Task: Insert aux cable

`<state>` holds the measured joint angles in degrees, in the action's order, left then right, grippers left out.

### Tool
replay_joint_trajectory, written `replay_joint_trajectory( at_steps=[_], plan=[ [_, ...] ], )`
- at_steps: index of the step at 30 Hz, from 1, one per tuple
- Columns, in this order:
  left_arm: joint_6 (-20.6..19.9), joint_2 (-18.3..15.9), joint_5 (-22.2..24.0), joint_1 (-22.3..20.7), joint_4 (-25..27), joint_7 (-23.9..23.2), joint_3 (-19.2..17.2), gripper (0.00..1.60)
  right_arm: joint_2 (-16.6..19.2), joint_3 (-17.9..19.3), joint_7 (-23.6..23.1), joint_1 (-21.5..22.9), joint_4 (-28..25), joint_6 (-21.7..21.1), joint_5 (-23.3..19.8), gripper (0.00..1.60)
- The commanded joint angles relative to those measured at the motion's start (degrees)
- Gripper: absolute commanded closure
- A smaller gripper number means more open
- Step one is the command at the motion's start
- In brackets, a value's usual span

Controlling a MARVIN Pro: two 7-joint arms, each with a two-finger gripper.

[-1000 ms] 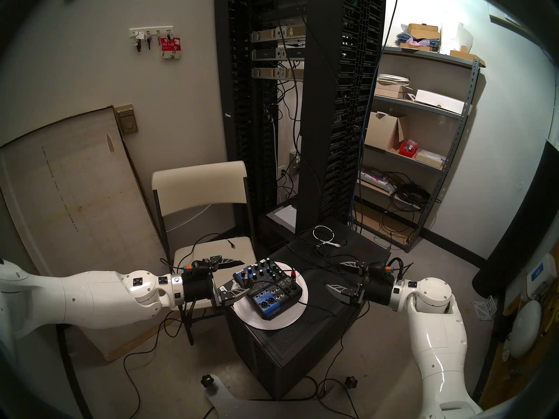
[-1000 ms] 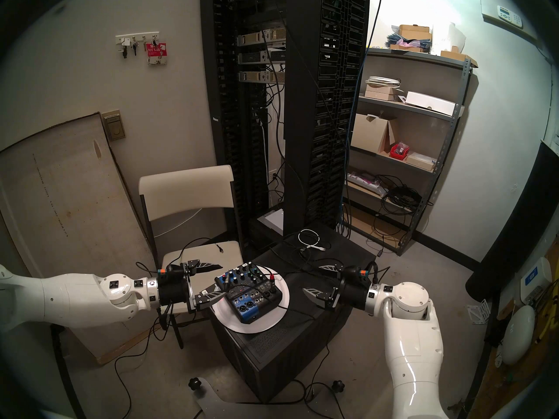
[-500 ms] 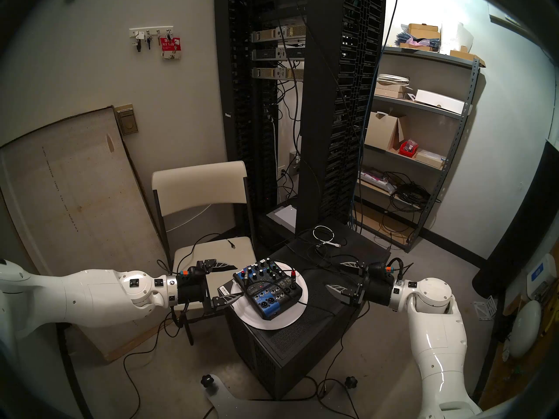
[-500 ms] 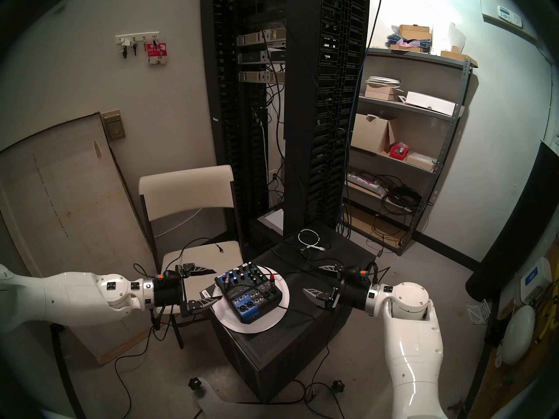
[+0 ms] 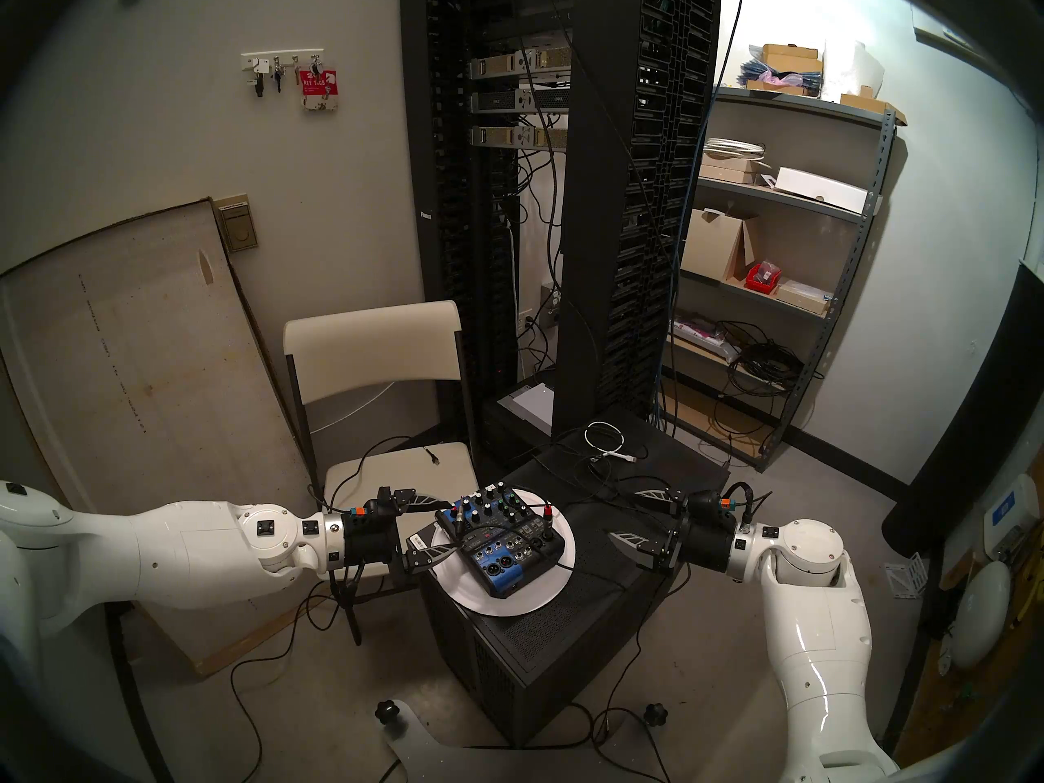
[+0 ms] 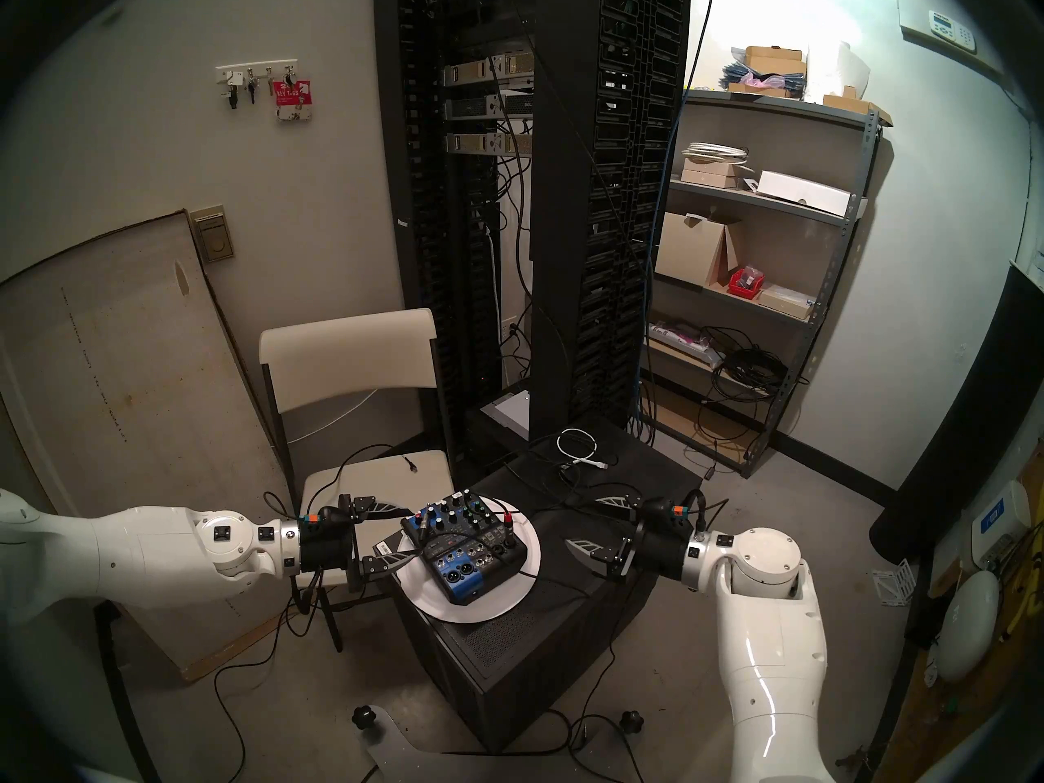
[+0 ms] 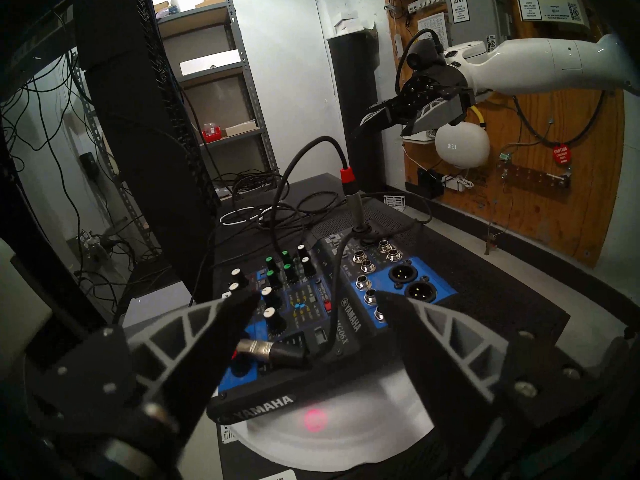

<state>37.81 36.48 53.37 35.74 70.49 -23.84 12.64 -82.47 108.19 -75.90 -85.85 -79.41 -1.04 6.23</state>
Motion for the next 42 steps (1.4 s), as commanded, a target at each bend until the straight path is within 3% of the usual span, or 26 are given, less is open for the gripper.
replay_joint_trajectory(
  at_steps=[1, 8, 11, 12, 13, 17, 22, 25, 34, 39, 42],
  plan=[
    [-0.36, 1.61, 0.81, -0.47, -0.78, -0.49, -0.52, 0.32, -0.15, -0.09, -0.16, 0.68, -0.71, 0.09, -0.29, 0.00],
    [-0.69, 3.31, 1.49, -0.42, -2.58, -1.72, -0.47, 0.35, -0.26, 0.03, -0.26, 0.71, -0.71, 0.10, -0.16, 0.00],
    [-0.66, 4.03, 1.83, -0.37, -3.41, -2.42, -0.54, 0.45, -0.30, 0.08, -0.30, 0.72, -0.71, 0.11, -0.11, 0.00],
    [-0.73, 4.22, 1.91, -0.38, -3.51, -2.46, -0.58, 0.52, -0.31, 0.09, -0.31, 0.73, -0.71, 0.11, -0.09, 0.00],
    [-0.81, 4.32, 1.98, -0.42, -3.55, -2.55, -0.60, 0.70, -0.33, 0.11, -0.33, 0.73, -0.71, 0.11, -0.07, 0.00],
    [-1.02, 5.25, 2.28, -0.39, -4.62, -3.00, -0.65, 0.56, -0.38, 0.17, -0.38, 0.75, -0.71, 0.11, -0.01, 0.00],
    [-0.74, 6.40, 3.50, -0.14, -6.13, -4.42, -0.85, 0.55, -0.45, 0.25, -0.44, 0.77, -0.71, 0.12, 0.08, 0.00],
    [-0.81, 6.79, 3.82, -0.11, -6.53, -4.74, -0.90, 0.46, -0.50, 0.30, -0.49, 0.79, -0.71, 0.13, 0.14, 0.00],
    [-0.80, 7.67, 4.48, 0.07, -7.83, -5.57, -0.82, 0.57, -0.63, 0.45, -0.62, 0.84, -0.71, 0.14, 0.31, 0.00],
    [-0.74, 8.04, 5.04, 0.26, -8.39, -6.05, -0.85, 0.81, -0.71, 0.53, -0.69, 0.86, -0.71, 0.15, 0.40, 0.00],
    [-0.63, 8.38, 5.15, 0.39, -8.88, -6.21, -0.81, 0.83, -0.75, 0.58, -0.73, 0.87, -0.71, 0.15, 0.46, 0.00]
  ],
)
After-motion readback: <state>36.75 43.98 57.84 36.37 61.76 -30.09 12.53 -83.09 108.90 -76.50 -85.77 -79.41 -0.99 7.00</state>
